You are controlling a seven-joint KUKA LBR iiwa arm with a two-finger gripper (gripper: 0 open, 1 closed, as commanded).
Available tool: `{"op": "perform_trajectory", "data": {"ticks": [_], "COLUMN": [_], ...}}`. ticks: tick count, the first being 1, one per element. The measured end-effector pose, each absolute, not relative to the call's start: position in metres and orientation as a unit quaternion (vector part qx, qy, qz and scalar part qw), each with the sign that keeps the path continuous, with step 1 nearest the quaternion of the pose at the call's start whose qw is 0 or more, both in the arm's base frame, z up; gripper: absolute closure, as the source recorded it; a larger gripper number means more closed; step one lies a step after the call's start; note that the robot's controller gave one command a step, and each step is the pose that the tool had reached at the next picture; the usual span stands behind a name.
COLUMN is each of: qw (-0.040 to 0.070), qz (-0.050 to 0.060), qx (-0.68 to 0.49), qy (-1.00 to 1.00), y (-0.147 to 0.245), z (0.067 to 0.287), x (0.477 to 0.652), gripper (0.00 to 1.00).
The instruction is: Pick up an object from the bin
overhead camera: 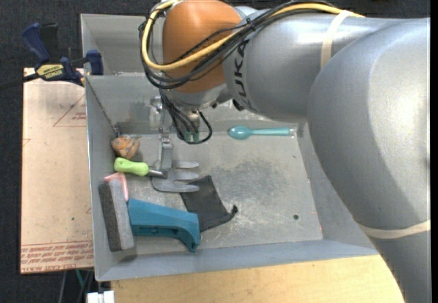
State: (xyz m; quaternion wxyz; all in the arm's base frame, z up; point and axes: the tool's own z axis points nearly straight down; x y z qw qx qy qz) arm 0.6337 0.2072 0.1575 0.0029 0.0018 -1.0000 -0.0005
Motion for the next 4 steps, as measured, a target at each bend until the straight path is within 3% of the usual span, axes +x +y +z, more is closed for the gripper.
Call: {"op": "perform_trajectory", "data": {"ticks": [1,2,3,4], "qw": [0.000,-0.003,0.002,0.000], "qz": [-0.001,-0.003,0.002,-0.001], "qx": [0.000,-0.004,0.047,0.202], "qy": [-1.000,-1.000,-0.999,-0.979], "y": [0.206,0.174,0.159,0.120], "z": [0.163,0.119,0.086,0.071], "x": [0.635,0.619,0.607,0.575], "gripper": [0.00,0.00,0.00,1.00]}}
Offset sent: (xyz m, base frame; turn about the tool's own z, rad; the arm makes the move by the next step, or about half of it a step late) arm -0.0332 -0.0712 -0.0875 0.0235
